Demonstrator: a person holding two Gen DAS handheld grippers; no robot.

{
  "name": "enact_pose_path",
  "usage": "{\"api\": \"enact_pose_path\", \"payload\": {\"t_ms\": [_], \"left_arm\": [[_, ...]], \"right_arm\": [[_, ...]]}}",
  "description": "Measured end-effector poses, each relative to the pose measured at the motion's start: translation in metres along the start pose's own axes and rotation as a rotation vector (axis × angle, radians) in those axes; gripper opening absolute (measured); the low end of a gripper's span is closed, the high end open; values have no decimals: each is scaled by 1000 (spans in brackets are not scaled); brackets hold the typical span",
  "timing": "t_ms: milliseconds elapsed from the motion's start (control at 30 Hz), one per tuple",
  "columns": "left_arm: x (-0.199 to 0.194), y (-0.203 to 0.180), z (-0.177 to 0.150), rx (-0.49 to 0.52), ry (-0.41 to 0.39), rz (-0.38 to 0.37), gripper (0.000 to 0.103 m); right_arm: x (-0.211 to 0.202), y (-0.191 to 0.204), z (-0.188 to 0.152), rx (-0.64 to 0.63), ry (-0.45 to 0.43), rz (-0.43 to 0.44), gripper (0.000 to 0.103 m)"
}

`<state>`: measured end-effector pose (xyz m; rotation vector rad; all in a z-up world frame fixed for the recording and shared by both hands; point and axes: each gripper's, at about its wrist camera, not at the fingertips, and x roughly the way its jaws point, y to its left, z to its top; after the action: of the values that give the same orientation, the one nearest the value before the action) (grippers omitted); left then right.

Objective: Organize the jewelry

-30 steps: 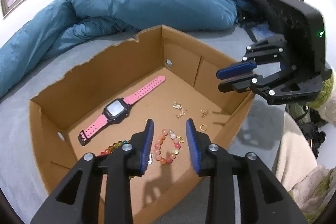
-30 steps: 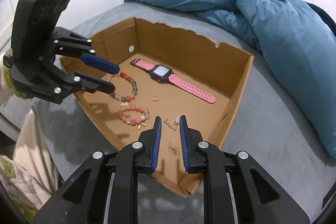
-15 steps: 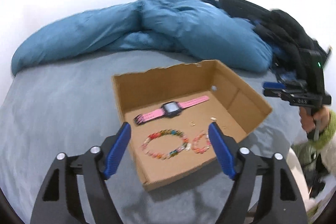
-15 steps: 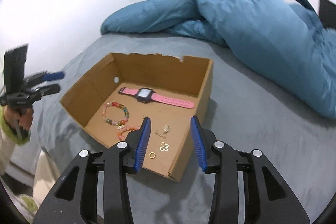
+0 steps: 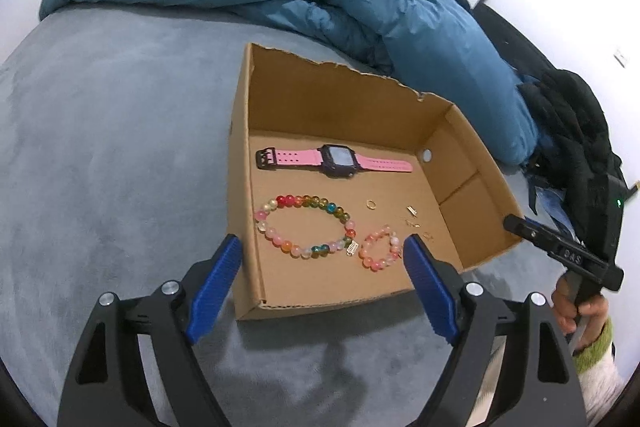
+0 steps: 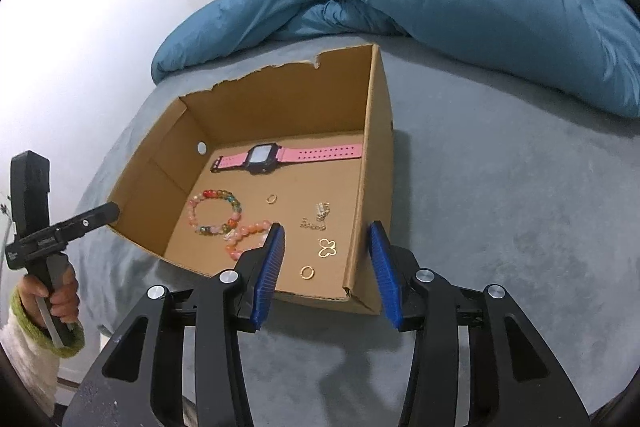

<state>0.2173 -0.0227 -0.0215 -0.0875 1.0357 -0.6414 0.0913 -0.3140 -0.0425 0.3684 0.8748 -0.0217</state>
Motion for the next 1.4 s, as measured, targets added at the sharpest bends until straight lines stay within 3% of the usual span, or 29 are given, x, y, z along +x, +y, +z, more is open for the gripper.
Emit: {"api": "enact_pose_path", "payload": {"t_ms": [200,567,1067,1400], "left_arm": [[-3,-9,-6,20,7,38,80],[-19,-23,-30,30,22,30,80],[-18,-17,-35,51,4,19,80],[-48,-21,-39,114,-130,90,82]], "right_arm": [[-9,-9,-7,18,1,29,43],[-23,-11,-20,34,19,23,43],[-26,-15,-32,50,-22,32,45],[-52,-12,-43,-14,-139,-37,68]]}}
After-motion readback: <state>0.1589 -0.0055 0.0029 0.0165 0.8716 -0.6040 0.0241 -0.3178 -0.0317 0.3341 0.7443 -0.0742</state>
